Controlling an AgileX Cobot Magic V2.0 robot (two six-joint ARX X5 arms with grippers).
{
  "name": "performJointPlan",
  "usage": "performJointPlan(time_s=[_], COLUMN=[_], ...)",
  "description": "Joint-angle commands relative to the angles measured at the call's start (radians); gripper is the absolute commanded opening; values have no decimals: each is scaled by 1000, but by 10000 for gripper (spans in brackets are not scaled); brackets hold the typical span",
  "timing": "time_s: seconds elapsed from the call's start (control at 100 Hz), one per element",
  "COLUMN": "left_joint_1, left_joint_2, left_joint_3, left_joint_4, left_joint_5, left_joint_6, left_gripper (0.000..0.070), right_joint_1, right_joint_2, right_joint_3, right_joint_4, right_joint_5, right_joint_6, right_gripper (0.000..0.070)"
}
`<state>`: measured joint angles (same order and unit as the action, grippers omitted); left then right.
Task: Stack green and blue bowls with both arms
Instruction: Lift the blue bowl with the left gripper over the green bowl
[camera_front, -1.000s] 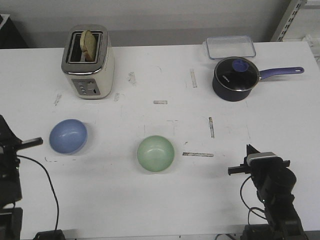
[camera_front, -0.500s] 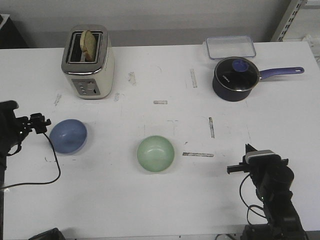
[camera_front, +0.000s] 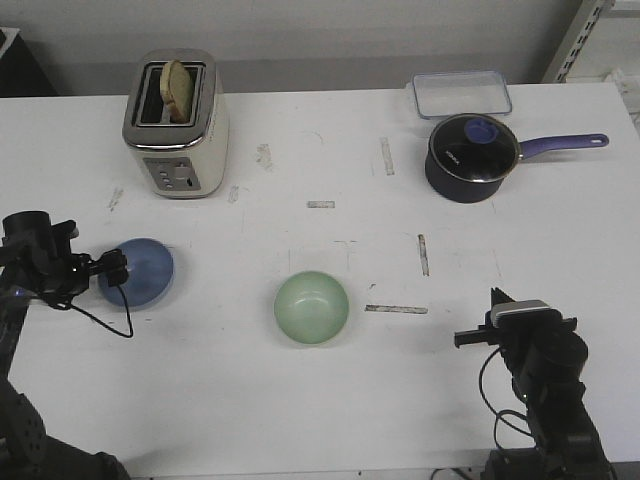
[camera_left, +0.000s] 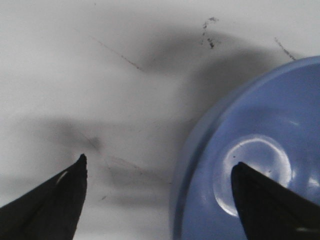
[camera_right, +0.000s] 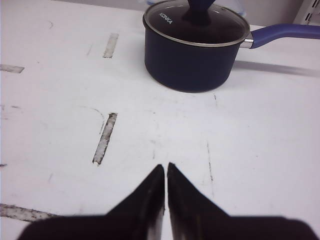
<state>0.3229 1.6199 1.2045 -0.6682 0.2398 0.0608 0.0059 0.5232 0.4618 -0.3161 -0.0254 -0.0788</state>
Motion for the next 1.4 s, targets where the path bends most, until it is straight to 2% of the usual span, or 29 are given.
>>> performJointPlan(time_s=[0.0, 0.14, 0.2, 0.4, 0.49, 0.67, 0.85, 1.18, 1.39], left_joint_1=[2, 2, 0, -15, -34, -126, -307, -749, -887], left_joint_2=[12, 3, -2, -28, -50, -121, -200, -173, -71], left_joint_3=[19, 19, 20, 71, 120, 221, 241, 241, 241], left_joint_4=[-4, 10, 14, 14, 7, -51, -78, -107, -45], left_joint_5=[5, 5, 5, 5, 6, 6, 8, 8, 4], left_joint_6=[-11, -29, -29, -29, -62, -81, -81, -81, -80], left_gripper=[440, 103, 0, 1, 1, 0, 1, 1, 0], right_joint_1=[2, 2, 2, 2, 2, 2, 2, 2, 2], right_joint_2=[2, 2, 2, 2, 2, 2, 2, 2, 2], right_joint_3=[3, 3, 3, 3, 3, 3, 3, 3, 3], right_joint_4=[10, 10, 10, 9, 9, 9, 9, 8, 1], right_joint_5=[0, 0, 0, 0, 0, 0, 0, -1, -1], right_joint_6=[0, 0, 0, 0, 0, 0, 0, 4, 4], right_gripper=[0, 0, 0, 0, 0, 0, 0, 0, 0])
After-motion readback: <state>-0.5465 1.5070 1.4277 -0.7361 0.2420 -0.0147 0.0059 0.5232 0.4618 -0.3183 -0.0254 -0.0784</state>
